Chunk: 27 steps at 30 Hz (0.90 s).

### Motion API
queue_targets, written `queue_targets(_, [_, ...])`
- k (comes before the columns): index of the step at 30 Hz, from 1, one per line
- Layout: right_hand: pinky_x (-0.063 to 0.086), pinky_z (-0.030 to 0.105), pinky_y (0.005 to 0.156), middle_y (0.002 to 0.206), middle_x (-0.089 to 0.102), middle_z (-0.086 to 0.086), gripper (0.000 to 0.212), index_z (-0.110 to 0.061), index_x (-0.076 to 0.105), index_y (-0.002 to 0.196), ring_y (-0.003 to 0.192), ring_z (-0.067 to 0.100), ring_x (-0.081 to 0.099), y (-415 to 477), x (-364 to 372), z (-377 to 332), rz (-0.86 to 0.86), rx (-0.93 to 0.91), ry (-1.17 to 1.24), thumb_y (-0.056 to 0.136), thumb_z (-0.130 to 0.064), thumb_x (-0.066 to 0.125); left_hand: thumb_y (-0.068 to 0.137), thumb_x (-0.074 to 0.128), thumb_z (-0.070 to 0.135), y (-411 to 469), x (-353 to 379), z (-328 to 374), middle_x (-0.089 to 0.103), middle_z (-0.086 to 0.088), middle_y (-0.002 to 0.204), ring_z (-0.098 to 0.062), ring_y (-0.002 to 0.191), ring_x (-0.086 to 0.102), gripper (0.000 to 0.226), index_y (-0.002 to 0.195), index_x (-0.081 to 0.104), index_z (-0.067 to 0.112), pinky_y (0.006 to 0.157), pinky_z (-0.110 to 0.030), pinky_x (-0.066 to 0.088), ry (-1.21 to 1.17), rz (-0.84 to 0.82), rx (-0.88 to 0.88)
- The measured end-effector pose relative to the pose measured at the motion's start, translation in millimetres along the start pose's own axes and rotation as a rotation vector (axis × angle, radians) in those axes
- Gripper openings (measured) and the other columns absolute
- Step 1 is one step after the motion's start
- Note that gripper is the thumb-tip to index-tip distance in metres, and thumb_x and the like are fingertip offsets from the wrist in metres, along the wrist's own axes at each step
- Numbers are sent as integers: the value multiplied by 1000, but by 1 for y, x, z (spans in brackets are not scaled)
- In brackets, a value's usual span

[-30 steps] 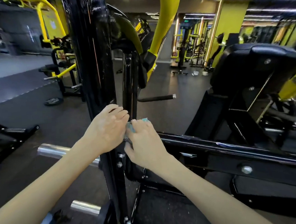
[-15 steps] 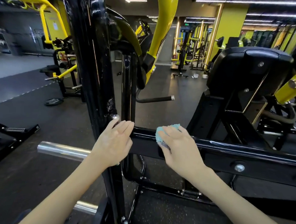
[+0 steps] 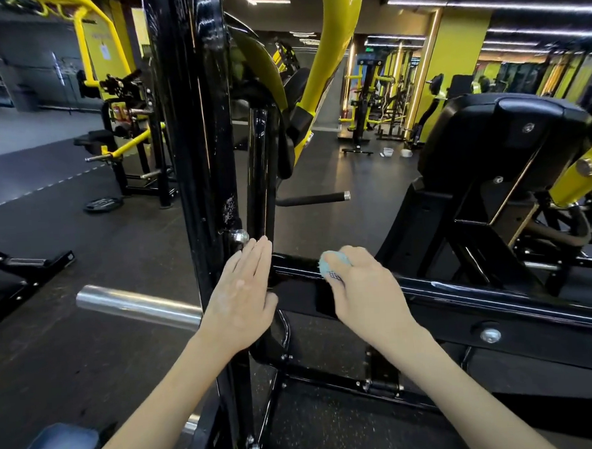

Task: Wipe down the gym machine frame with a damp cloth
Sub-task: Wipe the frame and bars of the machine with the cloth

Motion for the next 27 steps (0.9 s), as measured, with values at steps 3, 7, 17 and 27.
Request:
queue_targets(3, [28, 27, 60, 75, 44, -1, 26, -12, 56, 80, 67, 21, 42, 9, 7, -9, -11, -10, -39, 70, 6, 72, 83, 44, 12, -7, -4, -2, 45, -21, 148, -31, 137, 42, 65, 145, 39, -10, 117, -39, 31, 9, 61, -24])
queue_targets(7, [43, 34, 72, 89, 53, 9, 26, -7, 58, 94, 82, 29, 51, 35, 39, -59, -37, -138, 26, 71, 4, 68, 75, 50, -9, -20, -8, -10, 47, -22, 146, -31, 137, 42, 70, 144, 38, -10, 111, -41, 30, -115, 95, -1])
queue_targets(17, [31, 27, 65, 80, 45, 3, 33, -11, 55, 85, 73, 24, 44, 20, 21, -27, -41, -100, -68, 61, 9, 66, 81, 42, -1, -27, -21, -19, 50, -20, 144, -32, 134, 47, 59, 139, 47, -8, 114, -38, 31, 2, 149, 106])
queue_targets(27, [45, 44, 89, 93, 48, 4, 24, -12, 54, 95, 86, 27, 47, 45, 50, -72, -72, -192, 51, 76, 3, 60, 98, 53, 13, 19, -47, -46, 11, -11, 165, -27, 150, 11, 70, 154, 13, -1, 114, -42, 25, 350, 258, 25])
Point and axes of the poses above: each hand's wrist, its own y-axis towards the middle knuckle, its own x-axis out of the palm, z = x × y, the point moved 1 cm from there along y, towards the middle knuckle
